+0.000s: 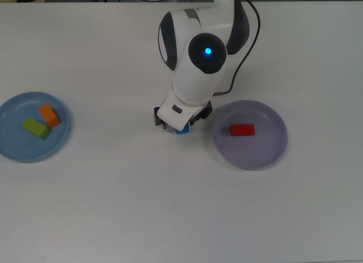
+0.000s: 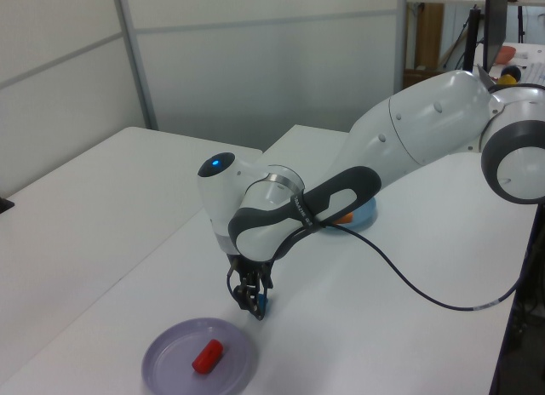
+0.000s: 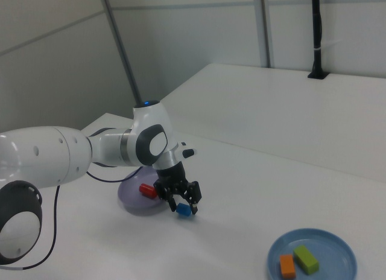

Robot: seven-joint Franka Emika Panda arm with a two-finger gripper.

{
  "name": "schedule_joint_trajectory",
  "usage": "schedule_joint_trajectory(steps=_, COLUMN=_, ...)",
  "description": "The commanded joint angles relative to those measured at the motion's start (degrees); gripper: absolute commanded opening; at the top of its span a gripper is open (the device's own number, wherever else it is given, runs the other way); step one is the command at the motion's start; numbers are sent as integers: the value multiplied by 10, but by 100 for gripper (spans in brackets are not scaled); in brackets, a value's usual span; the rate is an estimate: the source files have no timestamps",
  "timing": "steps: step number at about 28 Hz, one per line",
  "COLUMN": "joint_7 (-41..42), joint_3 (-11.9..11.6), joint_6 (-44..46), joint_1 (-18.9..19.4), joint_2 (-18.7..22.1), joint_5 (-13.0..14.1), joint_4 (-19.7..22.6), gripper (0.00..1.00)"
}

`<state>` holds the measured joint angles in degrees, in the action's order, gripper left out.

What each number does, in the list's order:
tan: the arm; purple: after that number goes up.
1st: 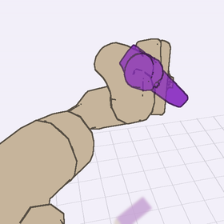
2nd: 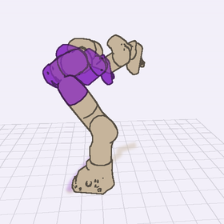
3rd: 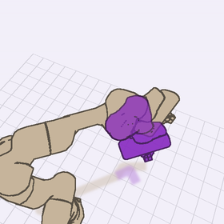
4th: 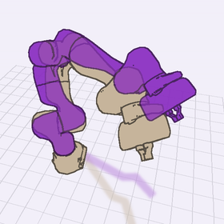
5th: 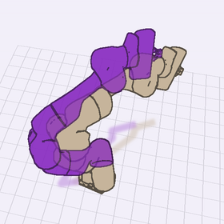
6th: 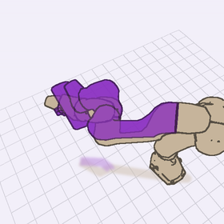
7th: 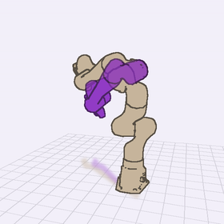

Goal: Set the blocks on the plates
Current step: 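Move the gripper to the blue block and grasp it, then place the blue block on the lavender plate beside the red block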

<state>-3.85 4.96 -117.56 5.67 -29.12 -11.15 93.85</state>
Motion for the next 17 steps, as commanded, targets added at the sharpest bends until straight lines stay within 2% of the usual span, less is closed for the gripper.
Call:
schedule_joint_trajectory(steps=1, joint_7=12, joint_3=-1, joint_6=-7, joint_1=0, joint_2=6, joint_5=-2, joint_4=9, gripper=0)
schedule_joint_trajectory(steps=11, joint_7=14, joint_3=1, joint_6=-7, joint_1=1, joint_2=9, joint_5=1, joint_4=3, gripper=0)
schedule_joint_trajectory(steps=14, joint_7=9, joint_3=5, joint_6=-5, joint_1=2, joint_2=18, joint_5=2, joint_4=-10, gripper=0)
schedule_joint_trajectory(steps=16, joint_7=7, joint_3=6, joint_6=-5, joint_1=5, joint_2=25, joint_5=10, joint_4=-15, gripper=0)
schedule_joint_trajectory(steps=17, joint_7=6, joint_3=6, joint_6=-4, joint_1=8, joint_2=28, joint_5=30, joint_4=-23, gripper=0)
